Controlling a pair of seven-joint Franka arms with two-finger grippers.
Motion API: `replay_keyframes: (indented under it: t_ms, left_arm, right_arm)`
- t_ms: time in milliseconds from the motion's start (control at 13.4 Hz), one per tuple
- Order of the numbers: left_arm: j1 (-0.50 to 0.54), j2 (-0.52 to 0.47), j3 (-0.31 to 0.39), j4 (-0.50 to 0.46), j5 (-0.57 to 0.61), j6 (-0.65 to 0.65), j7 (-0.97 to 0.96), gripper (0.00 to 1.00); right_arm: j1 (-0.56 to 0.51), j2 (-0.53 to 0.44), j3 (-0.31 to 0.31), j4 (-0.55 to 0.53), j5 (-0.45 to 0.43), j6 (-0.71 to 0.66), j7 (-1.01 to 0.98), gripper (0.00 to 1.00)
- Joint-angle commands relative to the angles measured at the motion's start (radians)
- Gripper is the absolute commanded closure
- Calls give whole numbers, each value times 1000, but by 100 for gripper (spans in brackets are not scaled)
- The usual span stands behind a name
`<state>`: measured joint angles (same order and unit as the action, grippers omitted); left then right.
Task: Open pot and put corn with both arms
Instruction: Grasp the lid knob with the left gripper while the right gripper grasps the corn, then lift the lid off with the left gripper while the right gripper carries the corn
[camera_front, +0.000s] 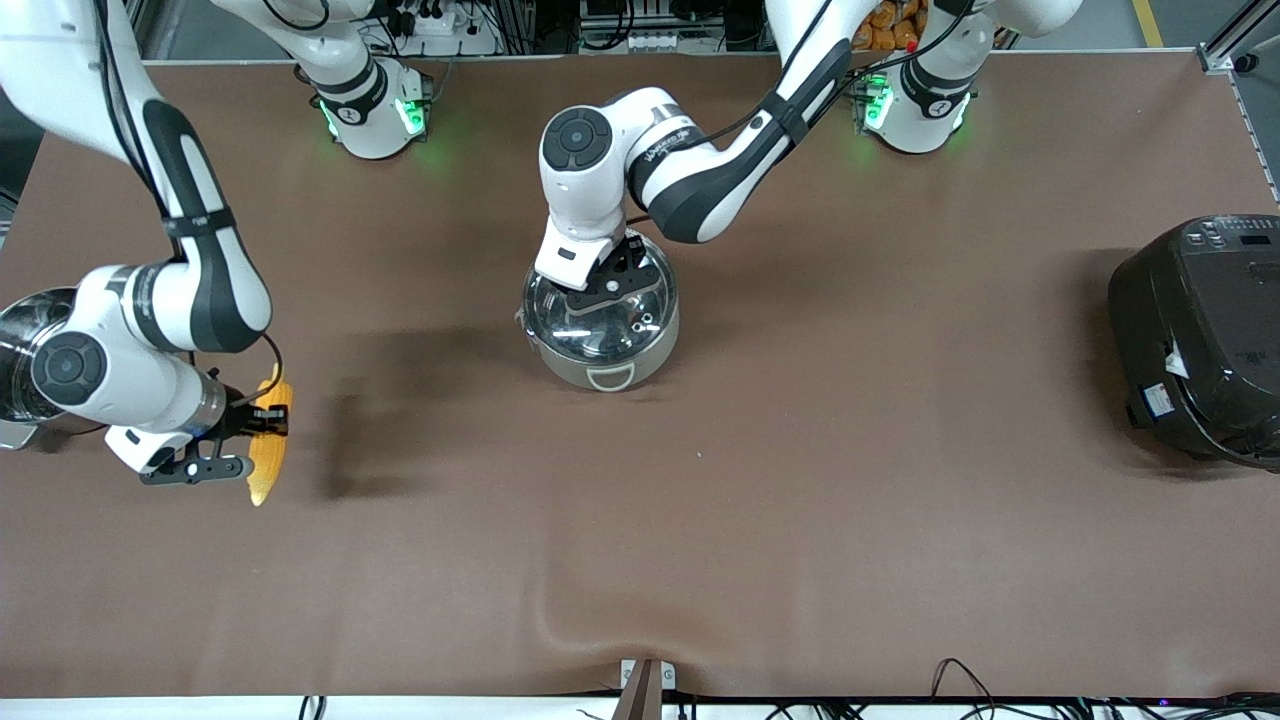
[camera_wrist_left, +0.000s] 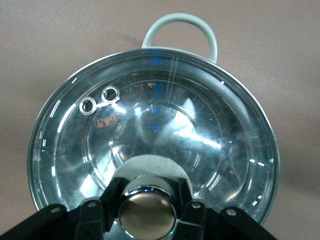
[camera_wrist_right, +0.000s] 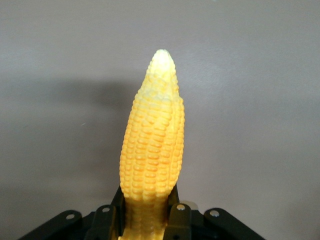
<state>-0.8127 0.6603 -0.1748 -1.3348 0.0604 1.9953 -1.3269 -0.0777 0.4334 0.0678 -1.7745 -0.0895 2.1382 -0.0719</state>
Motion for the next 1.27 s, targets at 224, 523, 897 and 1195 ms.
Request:
replay_keyframes:
  t_ms: [224,523,897,1195]
  left_arm:
    - [146,-258,-3,-27,13,-185,90,100]
    - [337,-393,-3,-125,12,-277,314,100]
    - [633,-596,-2,-473,-96,-149,699,100]
    - [716,-596,1,-694,-76,58,822,100]
  right_arm:
    - [96,-139,4,-20,31,-139,86,100]
    - [237,-185,6,-19,60,-178,256,100]
    - [514,-170,1,41,41,-166,547,100]
    - [671,-105,1,99,-132,-167,547,100]
